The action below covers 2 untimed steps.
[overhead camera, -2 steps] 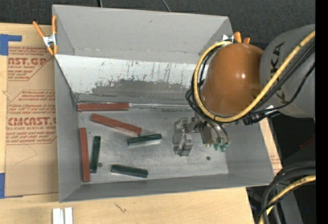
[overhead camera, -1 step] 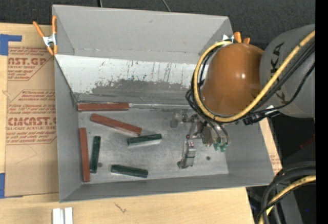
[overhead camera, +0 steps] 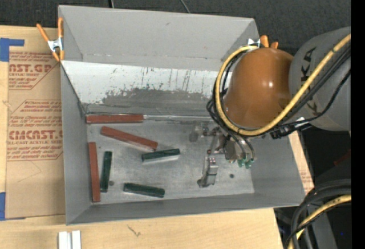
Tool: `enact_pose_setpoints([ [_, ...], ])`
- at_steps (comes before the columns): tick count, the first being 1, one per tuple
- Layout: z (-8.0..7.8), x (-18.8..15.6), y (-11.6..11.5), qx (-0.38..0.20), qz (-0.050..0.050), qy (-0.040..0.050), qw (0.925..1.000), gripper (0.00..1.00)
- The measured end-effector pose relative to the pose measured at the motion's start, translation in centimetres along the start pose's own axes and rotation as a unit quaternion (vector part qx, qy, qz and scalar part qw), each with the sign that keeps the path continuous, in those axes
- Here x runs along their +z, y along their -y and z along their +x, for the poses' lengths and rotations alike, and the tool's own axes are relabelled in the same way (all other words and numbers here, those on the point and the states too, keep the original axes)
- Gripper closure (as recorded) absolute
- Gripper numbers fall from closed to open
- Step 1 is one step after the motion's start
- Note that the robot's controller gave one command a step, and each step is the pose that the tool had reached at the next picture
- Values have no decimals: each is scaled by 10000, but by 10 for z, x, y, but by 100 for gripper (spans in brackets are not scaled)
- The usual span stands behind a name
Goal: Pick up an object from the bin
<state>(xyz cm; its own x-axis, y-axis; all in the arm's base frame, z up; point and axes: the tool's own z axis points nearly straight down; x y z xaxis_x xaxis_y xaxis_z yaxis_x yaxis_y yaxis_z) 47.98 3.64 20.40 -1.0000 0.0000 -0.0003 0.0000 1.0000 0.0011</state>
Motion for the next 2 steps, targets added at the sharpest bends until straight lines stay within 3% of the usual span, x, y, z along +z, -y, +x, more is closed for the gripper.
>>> enact_pose_setpoints([
  [1, -29, 56, -27, -165, 1, 40, 9999, 0],
  [2, -32, 117, -41, -258, -1, 24, 9997, 0],
])
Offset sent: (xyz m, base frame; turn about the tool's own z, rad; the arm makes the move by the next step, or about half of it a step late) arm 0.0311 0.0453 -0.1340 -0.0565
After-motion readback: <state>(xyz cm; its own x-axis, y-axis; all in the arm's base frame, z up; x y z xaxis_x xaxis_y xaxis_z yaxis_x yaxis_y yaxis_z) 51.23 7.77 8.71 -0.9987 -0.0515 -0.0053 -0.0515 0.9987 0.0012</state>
